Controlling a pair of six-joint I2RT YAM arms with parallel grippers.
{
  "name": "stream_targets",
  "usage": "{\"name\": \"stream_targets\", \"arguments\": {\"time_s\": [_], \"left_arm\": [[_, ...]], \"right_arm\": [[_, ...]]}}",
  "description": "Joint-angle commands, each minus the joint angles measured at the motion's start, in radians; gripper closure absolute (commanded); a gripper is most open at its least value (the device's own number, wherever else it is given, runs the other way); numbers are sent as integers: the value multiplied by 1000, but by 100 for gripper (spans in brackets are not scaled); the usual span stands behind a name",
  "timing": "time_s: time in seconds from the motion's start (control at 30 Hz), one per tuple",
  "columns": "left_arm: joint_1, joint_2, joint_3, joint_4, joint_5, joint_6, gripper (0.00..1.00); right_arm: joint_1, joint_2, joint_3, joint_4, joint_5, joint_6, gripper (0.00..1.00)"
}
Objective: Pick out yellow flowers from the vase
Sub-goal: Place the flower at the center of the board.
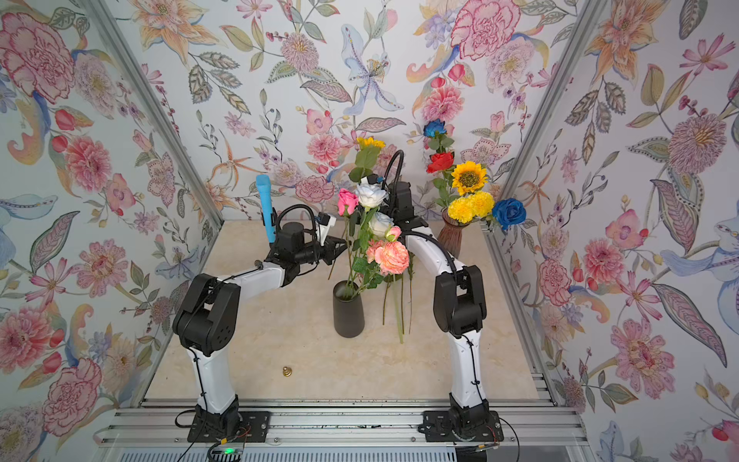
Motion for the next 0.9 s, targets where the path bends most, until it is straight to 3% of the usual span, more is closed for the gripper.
{"name": "stream_targets", "arguments": {"time_s": [0.0, 0.17, 0.27, 0.7, 0.87], "left_arm": [[12, 36, 53, -12, -11, -32, 100], [17, 69, 88, -6, -21, -80, 100], [17, 78, 97, 12, -15, -103, 100], [17, 81, 77, 10, -14, -94, 100], [17, 81, 69, 17, -3, -92, 100]], "right_arm": [[0, -31, -21, -5, 13, -29, 35], [0, -70, -93, 38, 26, -24, 30], [0, -76, -122, 73, 25, -10, 31], [23, -31, -105, 121, 22, 32, 59], [29, -15, -76, 109, 29, 32, 76]]}}
